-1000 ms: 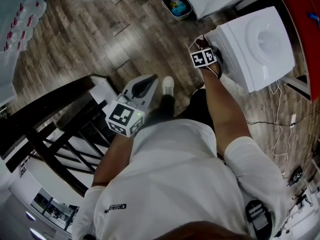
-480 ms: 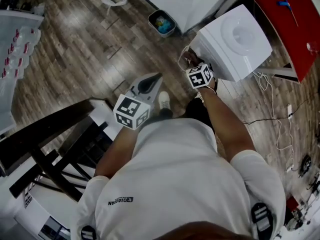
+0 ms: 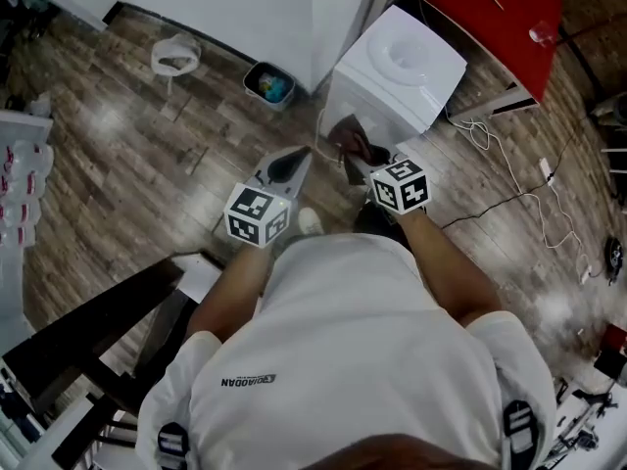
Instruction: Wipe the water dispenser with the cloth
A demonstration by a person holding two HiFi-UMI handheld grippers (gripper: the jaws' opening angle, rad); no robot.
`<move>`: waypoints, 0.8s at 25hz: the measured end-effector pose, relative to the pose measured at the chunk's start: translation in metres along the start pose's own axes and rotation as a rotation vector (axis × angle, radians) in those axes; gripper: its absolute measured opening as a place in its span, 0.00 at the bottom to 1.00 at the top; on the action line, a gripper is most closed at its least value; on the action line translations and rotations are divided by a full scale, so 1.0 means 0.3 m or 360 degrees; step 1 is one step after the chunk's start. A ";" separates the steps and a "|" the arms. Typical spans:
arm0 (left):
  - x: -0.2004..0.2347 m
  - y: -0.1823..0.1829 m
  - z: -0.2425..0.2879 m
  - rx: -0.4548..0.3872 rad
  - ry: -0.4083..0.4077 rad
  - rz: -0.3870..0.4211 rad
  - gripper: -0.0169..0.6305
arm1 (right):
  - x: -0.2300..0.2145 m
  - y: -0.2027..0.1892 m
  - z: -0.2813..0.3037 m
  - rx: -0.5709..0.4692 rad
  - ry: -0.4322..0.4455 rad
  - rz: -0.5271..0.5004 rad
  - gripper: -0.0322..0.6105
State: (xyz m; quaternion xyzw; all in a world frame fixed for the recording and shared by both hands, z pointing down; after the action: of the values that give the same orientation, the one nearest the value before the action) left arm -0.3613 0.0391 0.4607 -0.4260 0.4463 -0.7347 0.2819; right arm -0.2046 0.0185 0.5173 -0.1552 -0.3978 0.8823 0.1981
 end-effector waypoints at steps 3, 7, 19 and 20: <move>-0.025 -0.003 0.019 0.0025 -0.0093 0.0018 0.02 | 0.018 0.012 -0.122 -0.0105 0.0037 0.0176 0.18; -0.062 0.010 0.055 0.0063 -0.0216 0.0071 0.02 | 0.018 0.026 -0.266 -0.0298 0.0008 0.0315 0.18; -0.199 0.102 0.107 0.0019 -0.0296 0.0174 0.02 | -0.027 0.067 -0.501 -0.0570 0.0057 0.0679 0.19; -0.212 0.108 0.114 0.0010 -0.0285 0.0179 0.02 | -0.028 0.067 -0.528 -0.0579 0.0052 0.0657 0.19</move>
State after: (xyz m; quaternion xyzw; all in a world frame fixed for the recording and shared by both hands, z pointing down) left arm -0.2998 0.0609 0.4160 -0.4635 0.4402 -0.6781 0.3627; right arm -0.1335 0.1038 0.4024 -0.2803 -0.5063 0.8155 -0.0105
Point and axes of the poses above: the fingertips, and each gripper's own axes: z forward along the fingers, x to its left, y out of its top, the point moved 5 cm from there along -z, backward along the fingers, and after that the axes turned 13 degrees about -y, right-handed, at the moved point
